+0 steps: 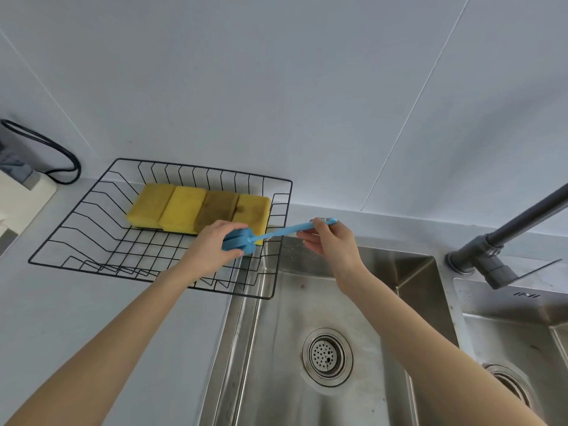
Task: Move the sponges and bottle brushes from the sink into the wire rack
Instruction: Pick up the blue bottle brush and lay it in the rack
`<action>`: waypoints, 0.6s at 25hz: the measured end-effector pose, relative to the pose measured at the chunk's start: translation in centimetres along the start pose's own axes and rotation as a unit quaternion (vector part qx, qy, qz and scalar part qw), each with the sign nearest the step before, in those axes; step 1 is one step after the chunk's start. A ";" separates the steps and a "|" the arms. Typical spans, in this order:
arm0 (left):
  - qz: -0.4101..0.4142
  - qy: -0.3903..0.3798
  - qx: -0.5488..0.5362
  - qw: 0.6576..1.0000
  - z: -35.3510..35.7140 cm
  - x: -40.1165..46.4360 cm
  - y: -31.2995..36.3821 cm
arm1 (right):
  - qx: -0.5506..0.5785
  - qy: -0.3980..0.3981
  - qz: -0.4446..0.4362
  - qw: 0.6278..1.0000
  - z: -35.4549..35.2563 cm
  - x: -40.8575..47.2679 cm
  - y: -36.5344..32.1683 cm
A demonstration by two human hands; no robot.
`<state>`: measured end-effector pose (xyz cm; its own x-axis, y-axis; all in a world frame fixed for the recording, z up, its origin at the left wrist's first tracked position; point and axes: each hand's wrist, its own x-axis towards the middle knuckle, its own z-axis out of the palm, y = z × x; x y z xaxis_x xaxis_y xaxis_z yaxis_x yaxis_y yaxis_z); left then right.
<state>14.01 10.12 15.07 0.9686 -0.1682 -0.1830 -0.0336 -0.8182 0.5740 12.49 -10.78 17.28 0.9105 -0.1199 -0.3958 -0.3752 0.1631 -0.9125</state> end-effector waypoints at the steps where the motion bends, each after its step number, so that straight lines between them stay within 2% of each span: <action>1: -0.002 -0.001 0.001 1.000 0.1 0.2 -0.2 | -0.003 0.002 0.004 1.000 0.1 0.3 0.1; 8: -0.015 0.013 0.010 1.000 0.9 0.6 -0.2 | 0.009 0.008 0.040 0.999 0.0 1.2 0.2; 15: -0.032 -0.019 0.015 0.999 0.9 0.5 0.1 | 0.001 0.010 0.045 0.999 -0.1 1.0 0.3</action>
<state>14.26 9.48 14.27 0.9591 -0.1344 -0.2492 0.0211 -0.8437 0.5363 13.24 -10.92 16.57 0.8695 -0.1237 -0.4783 -0.4552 0.1753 -0.8729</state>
